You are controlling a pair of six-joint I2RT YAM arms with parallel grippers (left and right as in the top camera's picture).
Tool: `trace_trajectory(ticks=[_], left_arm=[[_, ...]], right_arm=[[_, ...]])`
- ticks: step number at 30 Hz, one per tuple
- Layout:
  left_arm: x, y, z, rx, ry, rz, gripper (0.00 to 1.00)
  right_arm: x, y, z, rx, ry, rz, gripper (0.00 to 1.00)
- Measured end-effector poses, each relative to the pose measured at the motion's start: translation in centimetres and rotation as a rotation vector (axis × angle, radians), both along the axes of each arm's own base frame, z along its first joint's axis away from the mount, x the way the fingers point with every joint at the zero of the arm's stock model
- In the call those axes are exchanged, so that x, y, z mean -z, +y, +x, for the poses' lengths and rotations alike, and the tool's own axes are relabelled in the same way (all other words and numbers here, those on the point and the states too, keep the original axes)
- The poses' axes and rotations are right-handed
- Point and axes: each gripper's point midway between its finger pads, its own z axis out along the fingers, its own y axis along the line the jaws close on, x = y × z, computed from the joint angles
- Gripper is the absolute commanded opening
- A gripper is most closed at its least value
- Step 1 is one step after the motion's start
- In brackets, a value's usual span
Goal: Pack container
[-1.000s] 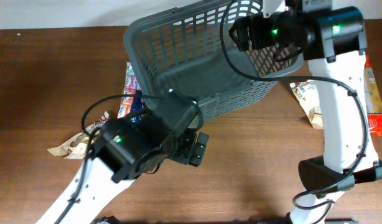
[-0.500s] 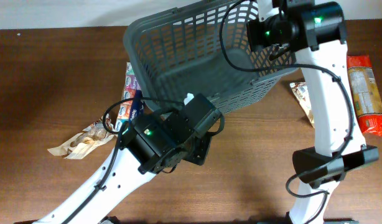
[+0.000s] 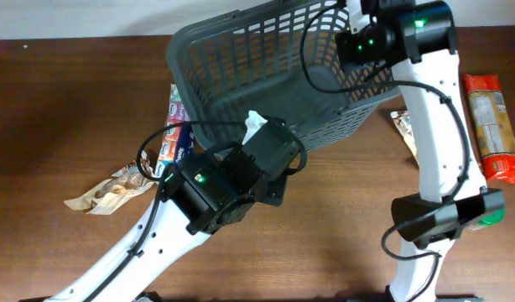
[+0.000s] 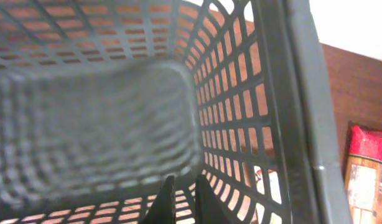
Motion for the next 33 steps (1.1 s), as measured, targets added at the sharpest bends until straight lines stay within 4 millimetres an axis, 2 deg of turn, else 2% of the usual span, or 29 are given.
trace_trajectory(ticks=[4, 12, 22, 33], left_arm=[[0.0, 0.2, 0.3, -0.01, -0.013, 0.015, 0.02], [-0.2, 0.7, 1.2, -0.039, -0.047, 0.026, 0.02], [-0.3, 3.1, 3.2, -0.133, -0.051, 0.031, 0.02], [-0.1, 2.6, 2.8, -0.115, -0.022, 0.003, 0.02]], right_arm=[[1.1, -0.4, -0.1, 0.005, 0.036, -0.02, 0.04], [1.9, -1.7, -1.3, 0.022, 0.101, -0.04, 0.04], [2.7, -2.7, -3.0, 0.034, 0.18, -0.062, 0.04], [2.7, -2.7, -3.1, 0.034, 0.185, -0.064, 0.04]])
